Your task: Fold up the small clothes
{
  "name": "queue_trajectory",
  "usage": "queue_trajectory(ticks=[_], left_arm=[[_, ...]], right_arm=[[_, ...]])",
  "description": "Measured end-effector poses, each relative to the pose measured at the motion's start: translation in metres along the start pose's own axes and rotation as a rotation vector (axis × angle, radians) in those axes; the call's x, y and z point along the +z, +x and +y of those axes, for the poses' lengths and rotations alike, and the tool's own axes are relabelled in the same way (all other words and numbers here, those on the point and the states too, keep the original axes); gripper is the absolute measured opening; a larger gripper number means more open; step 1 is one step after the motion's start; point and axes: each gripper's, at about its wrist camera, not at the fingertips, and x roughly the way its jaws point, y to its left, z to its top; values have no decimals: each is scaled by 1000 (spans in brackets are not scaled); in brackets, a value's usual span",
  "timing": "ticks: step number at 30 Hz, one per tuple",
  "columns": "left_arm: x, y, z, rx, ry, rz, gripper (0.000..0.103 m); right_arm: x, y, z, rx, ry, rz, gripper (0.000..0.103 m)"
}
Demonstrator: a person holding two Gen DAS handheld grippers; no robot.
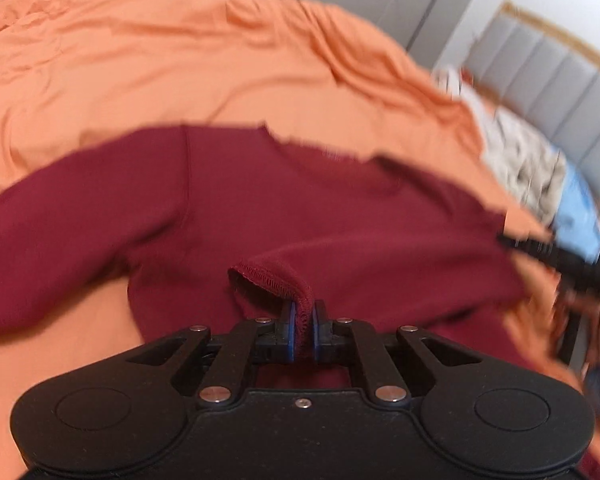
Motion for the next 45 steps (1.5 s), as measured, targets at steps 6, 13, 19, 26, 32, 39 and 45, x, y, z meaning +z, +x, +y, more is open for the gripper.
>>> queue_trajectory(ticks=[6,13,19,26,32,39,45], left_arm=[[-13,5,11,8,-1,28,15],[-5,-10,11,67,-22,-23,64],[-6,-14,10,194,-40,-67,76],[-11,9,3,243,-3,6,78],[-13,13,4,247,-16,7,79],[-13,12,4,250,-13,6,80],[-13,12,4,253,-12,4,81]], right_arm=[[0,-13,6,-6,-49,20,36],[-9,-51,23,-34,-189,71,78],[-38,-71,39,-91,-370,114,94],[-68,-57,59,-183,-536,65,94],[-61,-71,50,-182,-438,-33,88],[-55,-72,38,-154,-330,-32,88],[-54,-70,40,-182,-349,-30,88]])
